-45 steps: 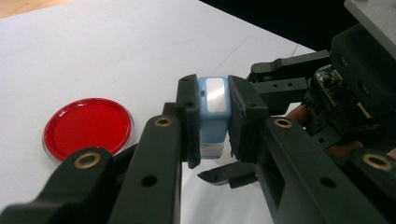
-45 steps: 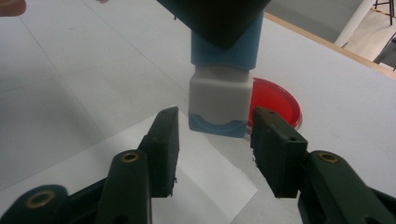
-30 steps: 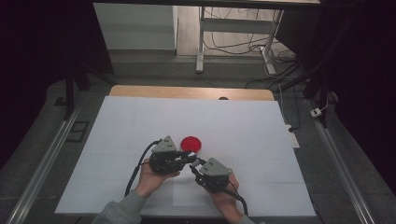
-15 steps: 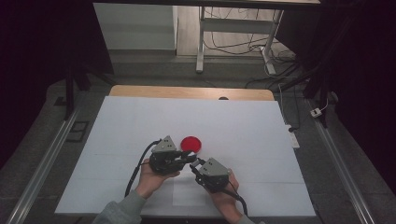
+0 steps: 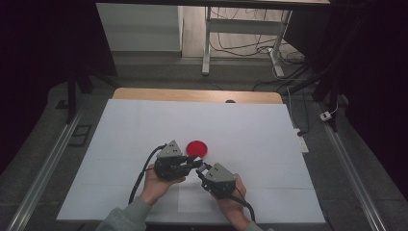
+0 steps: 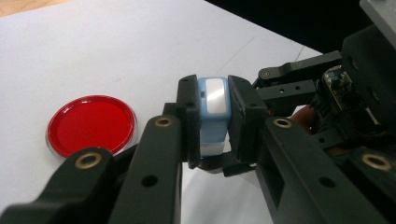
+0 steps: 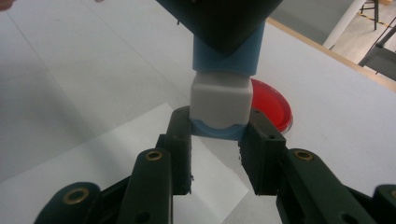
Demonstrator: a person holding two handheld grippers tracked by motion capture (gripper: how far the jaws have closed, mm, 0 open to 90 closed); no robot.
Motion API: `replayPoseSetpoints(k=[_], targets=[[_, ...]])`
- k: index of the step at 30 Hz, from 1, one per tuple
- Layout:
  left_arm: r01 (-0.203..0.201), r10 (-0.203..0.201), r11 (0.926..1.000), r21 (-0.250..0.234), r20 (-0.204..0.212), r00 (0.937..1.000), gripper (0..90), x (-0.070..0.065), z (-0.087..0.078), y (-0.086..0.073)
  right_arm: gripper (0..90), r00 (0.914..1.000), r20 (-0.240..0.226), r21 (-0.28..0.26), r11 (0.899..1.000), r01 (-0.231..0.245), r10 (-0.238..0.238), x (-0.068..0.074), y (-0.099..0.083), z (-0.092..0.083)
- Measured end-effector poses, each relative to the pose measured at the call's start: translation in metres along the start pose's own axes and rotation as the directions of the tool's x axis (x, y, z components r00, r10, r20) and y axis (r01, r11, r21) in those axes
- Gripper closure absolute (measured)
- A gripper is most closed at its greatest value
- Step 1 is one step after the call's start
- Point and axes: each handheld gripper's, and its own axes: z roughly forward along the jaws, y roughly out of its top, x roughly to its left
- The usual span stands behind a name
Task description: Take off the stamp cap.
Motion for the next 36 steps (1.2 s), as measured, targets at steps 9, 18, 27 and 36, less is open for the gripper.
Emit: replayPoseSetpoints(k=[9,18,27,36], targets=[[0.002,-0.002,1.0,-0.001,0.001,1.0,75.9,0.0001,-0.0003,-0.0002,65.2,0.9999,0.007,-0.005,1.0,-0.012,0.012,0.0013,-0.0007,-0.001],[0.008,-0.008,1.0,-0.004,0.008,0.9999,75.9,0.0008,-0.0006,0.0,65.2,0.9994,0.006,0.009,0.999,0.035,-0.035,-0.0004,0.0012,-0.0021],[0.013,-0.013,0.9999,-0.01,0.009,0.9999,75.9,0.0008,-0.0011,0.0003,65.2,0.9999,0.012,-0.009,1.0,0.003,-0.003,0.0009,0.0002,-0.0026],[0.016,-0.015,0.9998,-0.013,0.016,0.9998,75.9,0.0011,-0.0017,0.0005,65.2,1.0,0.008,-0.011,1.0,0.004,-0.004,0.0007,0.0006,-0.0033]])
